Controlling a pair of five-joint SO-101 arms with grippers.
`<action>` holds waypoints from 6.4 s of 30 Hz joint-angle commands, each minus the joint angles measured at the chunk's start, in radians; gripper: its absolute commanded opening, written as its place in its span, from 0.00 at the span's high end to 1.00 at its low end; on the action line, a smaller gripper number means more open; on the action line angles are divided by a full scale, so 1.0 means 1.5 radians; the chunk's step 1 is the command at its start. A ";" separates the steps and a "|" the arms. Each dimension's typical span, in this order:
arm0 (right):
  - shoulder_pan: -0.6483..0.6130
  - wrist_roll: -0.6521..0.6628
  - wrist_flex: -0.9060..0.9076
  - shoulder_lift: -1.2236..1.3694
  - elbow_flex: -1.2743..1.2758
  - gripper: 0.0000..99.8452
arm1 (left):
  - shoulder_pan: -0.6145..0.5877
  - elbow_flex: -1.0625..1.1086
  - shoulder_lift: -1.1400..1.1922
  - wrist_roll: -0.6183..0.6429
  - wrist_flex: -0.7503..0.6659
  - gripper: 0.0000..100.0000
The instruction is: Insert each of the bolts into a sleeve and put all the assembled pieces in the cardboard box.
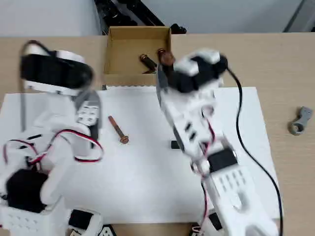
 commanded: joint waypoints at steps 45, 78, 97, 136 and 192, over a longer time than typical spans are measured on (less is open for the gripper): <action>0.071 -0.087 0.291 1.237 -1.343 0.87 | -0.082 0.066 0.014 0.043 0.077 0.88; 0.214 -0.086 1.008 1.088 -1.616 0.87 | -0.036 -0.188 0.762 0.259 0.158 0.88; 0.066 -0.049 1.007 0.856 -1.231 0.87 | -0.036 -0.192 0.762 0.402 0.102 0.88; 0.070 -0.050 0.996 0.385 -0.391 0.87 | 0.000 -0.058 0.786 0.496 -0.075 0.88; 0.161 -0.051 0.974 0.380 -0.381 0.88 | -0.090 -0.210 0.479 -0.587 0.243 0.99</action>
